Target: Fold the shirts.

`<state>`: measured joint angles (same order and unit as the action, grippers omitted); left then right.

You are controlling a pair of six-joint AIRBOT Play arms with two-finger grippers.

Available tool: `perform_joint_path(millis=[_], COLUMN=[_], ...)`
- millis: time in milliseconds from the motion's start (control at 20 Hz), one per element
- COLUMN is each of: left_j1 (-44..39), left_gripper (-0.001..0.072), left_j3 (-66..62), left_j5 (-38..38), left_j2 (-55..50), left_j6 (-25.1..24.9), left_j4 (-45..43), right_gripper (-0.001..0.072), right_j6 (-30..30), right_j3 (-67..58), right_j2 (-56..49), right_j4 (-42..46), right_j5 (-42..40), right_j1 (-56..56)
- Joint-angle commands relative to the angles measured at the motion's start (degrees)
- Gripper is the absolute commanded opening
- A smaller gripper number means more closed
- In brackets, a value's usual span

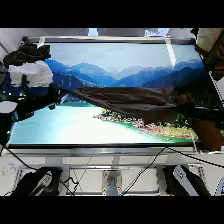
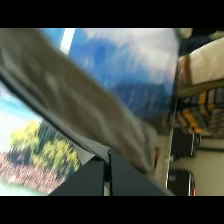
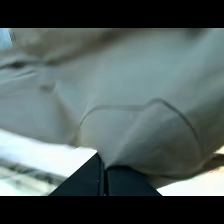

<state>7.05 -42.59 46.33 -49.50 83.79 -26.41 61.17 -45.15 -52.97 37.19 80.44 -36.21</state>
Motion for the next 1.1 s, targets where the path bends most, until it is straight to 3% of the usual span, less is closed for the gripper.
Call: perform_joint_path(millis=[0,250,700,900,1050], left_j1=[0.04,-4.57,-11.37,-11.34,-11.37], left_gripper=[0.001,0.0009,0.0009,0.0008,0.0011], left_j3=[-0.09,-0.09,-5.38,-14.45,-17.29], left_j5=[-7.54,-8.76,-22.4,-21.11,-19.63], left_j2=[6.4,2.51,-22.4,-34.03,-38.73], left_j6=[-0.24,5.4,5.38,5.86,5.66], left_j4=[0.11,-11.32,-12.41,-13.75,-13.75], right_gripper=[0.0036,0.0035,0.0035,0.0035,0.0037], right_j6=[2.12,2.14,2.03,1.95,1.18], right_j3=[-5.77,-7.61,-7.63,-8.13,-12.37], right_j2=[2.25,-2.64,-26.73,-33.79,-37.83], right_j4=[0.2,2.62,6.64,7.17,8.02], right_j5=[-1.88,-12.57,-34.64,-41.88,-41.2], right_j1=[-1.05,5.27,16.24,16.17,16.24])
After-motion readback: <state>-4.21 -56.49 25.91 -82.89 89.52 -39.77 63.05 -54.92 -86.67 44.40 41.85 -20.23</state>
